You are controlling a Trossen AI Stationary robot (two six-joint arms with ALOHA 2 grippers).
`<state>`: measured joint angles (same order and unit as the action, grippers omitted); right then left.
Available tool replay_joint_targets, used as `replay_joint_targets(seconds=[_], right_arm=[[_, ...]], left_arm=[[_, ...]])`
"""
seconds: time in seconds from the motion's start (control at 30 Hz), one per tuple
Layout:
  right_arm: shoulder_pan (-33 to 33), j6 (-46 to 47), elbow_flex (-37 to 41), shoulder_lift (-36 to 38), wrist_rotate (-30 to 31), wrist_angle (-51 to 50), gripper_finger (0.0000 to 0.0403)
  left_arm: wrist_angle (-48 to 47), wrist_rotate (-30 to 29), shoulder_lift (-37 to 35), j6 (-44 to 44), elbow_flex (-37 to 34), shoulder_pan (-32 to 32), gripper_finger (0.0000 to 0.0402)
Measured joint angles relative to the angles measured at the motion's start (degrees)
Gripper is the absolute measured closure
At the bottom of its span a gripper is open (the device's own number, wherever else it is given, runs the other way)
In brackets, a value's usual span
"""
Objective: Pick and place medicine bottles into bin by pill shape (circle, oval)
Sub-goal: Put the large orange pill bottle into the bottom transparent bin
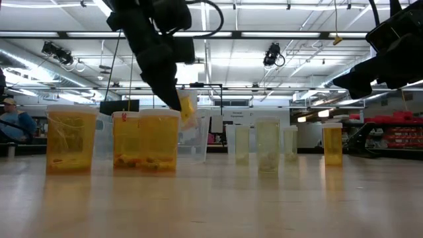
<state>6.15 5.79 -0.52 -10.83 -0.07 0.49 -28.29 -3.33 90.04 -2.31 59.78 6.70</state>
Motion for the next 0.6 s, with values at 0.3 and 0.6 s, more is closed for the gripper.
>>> replay_joint_targets(seconds=[0.3,0.6], right_arm=[[0.0,0.0,0.0,0.0,0.0,0.0,0.0146],[0.0,0.0,0.0,-0.2,0.0,-0.1,0.0146]], left_arm=[[4.3,3.5,2.3,-10.5,1.0,-0.1,0.0192],[-9.1,6.5,16.3,-8.8,13.2,-1.9,0.0182]])
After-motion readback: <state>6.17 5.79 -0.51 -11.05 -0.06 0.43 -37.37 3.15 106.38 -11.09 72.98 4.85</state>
